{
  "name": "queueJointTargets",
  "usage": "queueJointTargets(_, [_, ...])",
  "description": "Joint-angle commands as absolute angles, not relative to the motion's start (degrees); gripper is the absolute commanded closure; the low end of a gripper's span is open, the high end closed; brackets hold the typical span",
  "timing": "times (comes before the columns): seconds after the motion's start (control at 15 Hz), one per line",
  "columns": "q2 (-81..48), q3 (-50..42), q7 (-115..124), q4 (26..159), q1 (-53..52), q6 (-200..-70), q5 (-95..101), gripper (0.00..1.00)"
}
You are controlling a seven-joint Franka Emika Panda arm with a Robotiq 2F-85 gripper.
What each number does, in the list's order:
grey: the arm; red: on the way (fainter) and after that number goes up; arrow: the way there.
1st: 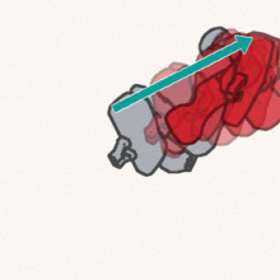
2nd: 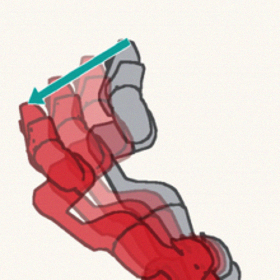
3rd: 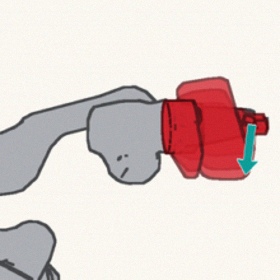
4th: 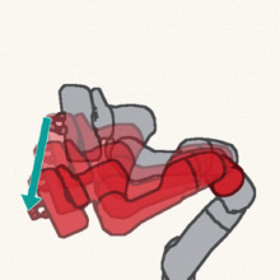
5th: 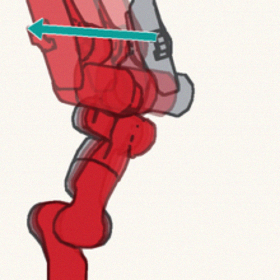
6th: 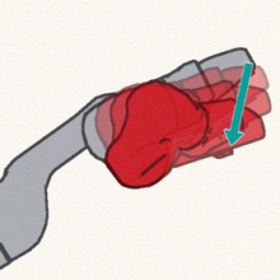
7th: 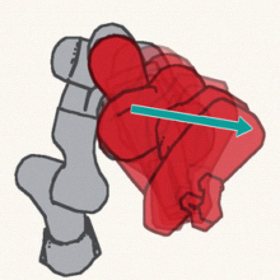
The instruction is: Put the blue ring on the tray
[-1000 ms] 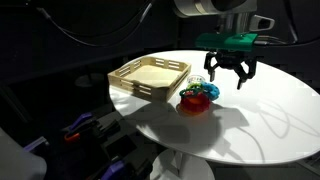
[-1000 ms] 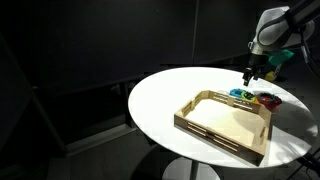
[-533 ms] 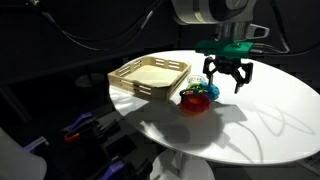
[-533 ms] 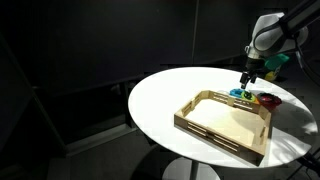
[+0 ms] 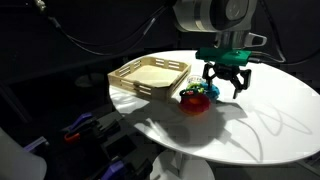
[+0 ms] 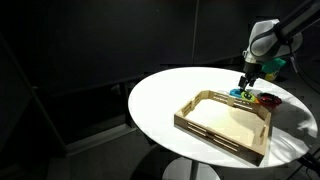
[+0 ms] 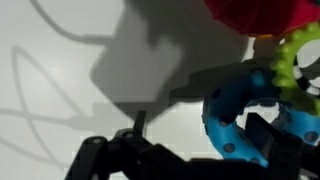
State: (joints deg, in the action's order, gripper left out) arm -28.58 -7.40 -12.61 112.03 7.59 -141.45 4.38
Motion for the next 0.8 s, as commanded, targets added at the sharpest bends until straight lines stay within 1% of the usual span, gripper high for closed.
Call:
queueJointTargets(0.0, [-29.9,-6.9,-11.4,109.9,8.3,-140.8,4.9,0.2])
queueJointTargets(0.13, [-29.8,-6.9,-11.4,109.7,8.4,-140.7,5.0,0.35])
queueJointTargets(0.2, [-29.7,-6.9,-11.4,109.7,8.4,-140.7,5.0,0.38])
queueJointTargets(0.27, [-29.5,-6.9,-11.5,109.7,8.4,-140.7,5.0,0.44])
queueJointTargets(0.33, [-29.5,-6.9,-11.5,109.7,8.4,-140.7,5.0,0.44])
queueJointTargets(0.4, [-29.4,-6.9,-11.5,109.6,8.4,-140.7,5.0,0.46])
queueJointTargets(0.47, [-29.3,-6.9,-11.6,109.6,8.5,-140.6,4.9,0.63])
queueJointTargets(0.6, [-29.2,-6.9,-11.6,109.6,8.6,-140.5,4.9,0.72])
queueJointTargets(0.73, [-29.2,-6.9,-11.7,109.6,8.8,-140.3,4.7,0.88])
